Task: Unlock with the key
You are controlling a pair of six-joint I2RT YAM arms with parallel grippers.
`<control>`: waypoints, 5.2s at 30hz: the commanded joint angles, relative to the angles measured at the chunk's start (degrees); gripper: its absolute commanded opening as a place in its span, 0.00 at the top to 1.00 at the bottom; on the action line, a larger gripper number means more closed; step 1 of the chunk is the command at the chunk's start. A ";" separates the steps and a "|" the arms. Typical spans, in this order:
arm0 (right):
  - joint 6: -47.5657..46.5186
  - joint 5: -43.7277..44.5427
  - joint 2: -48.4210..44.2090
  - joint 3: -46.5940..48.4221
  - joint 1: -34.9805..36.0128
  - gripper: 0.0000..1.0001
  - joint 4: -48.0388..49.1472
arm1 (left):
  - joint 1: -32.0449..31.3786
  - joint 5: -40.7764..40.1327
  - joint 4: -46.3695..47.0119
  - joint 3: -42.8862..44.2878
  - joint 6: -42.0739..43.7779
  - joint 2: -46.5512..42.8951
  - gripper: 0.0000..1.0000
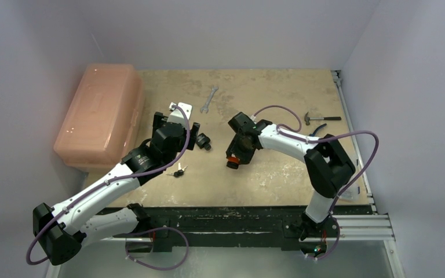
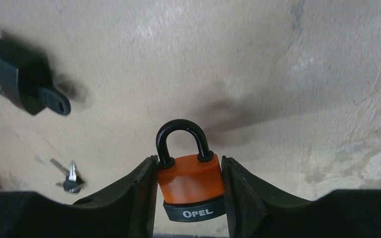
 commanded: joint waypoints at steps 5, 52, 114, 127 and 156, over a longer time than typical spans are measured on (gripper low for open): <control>-0.53 11.43 4.23 5.02 -0.30 1.00 -0.22 | 0.31 0.76 0.47 0.63 0.86 -1.23 0.11; -23.03 13.58 -27.08 -11.95 -0.65 0.01 5.14 | 3.93 9.01 -12.98 -3.79 -29.63 27.98 0.28; -37.91 -20.74 -56.16 -36.75 -0.56 0.01 46.32 | 1.26 31.88 9.81 -10.72 -33.83 -1.52 1.00; -29.27 -26.15 -59.18 -43.60 -0.57 0.02 67.44 | 1.24 39.92 28.24 -15.81 -40.40 -9.86 1.00; -15.71 -25.16 -43.23 -44.21 -0.61 0.14 94.40 | 1.26 42.83 63.25 -23.27 -54.52 -4.02 1.00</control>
